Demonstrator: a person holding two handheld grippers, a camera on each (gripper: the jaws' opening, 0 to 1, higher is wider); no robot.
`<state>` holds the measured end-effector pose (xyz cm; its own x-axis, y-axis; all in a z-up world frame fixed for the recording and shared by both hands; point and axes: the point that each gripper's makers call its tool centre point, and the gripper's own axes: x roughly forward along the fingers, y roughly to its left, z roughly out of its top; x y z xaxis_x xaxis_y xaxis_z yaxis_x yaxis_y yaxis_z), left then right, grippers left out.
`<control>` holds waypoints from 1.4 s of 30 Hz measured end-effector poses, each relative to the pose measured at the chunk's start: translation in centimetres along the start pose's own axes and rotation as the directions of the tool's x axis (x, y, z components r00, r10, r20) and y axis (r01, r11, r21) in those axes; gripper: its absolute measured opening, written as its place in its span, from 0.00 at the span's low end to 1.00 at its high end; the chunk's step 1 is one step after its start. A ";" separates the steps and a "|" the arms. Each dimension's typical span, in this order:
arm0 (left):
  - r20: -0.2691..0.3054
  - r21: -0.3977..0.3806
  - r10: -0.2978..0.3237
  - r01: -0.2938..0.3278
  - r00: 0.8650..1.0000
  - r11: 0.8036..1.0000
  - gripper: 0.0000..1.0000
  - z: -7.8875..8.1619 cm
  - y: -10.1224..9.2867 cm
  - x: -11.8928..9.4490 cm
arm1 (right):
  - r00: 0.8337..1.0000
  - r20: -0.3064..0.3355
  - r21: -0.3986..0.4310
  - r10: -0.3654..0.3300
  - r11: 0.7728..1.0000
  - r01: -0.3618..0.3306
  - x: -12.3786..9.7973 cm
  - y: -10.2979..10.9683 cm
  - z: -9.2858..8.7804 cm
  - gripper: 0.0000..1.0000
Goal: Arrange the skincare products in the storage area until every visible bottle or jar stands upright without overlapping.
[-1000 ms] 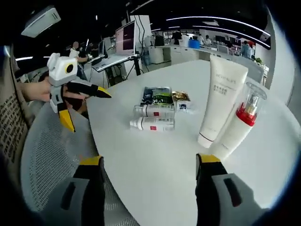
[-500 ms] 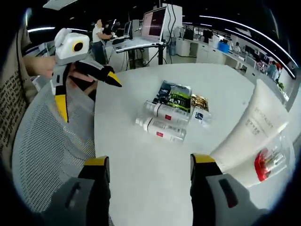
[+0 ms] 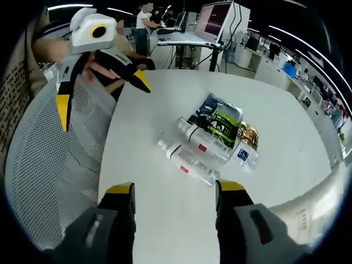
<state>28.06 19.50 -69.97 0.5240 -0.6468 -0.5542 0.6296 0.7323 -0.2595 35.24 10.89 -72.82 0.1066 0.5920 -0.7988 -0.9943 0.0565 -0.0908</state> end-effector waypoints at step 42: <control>0.009 -0.031 0.025 -0.025 1.000 0.999 0.96 0.0 0.8 -0.2 | 0.955 -0.249 -0.346 0.159 0.906 -0.242 7.6 -0.8 0.7 0.24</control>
<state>28.49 20.17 -70.06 0.5446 -0.6299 -0.5537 0.5980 0.7546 -0.2702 36.84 15.86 -78.39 -0.0544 0.3740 -0.9258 -0.9240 -0.3703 -0.0953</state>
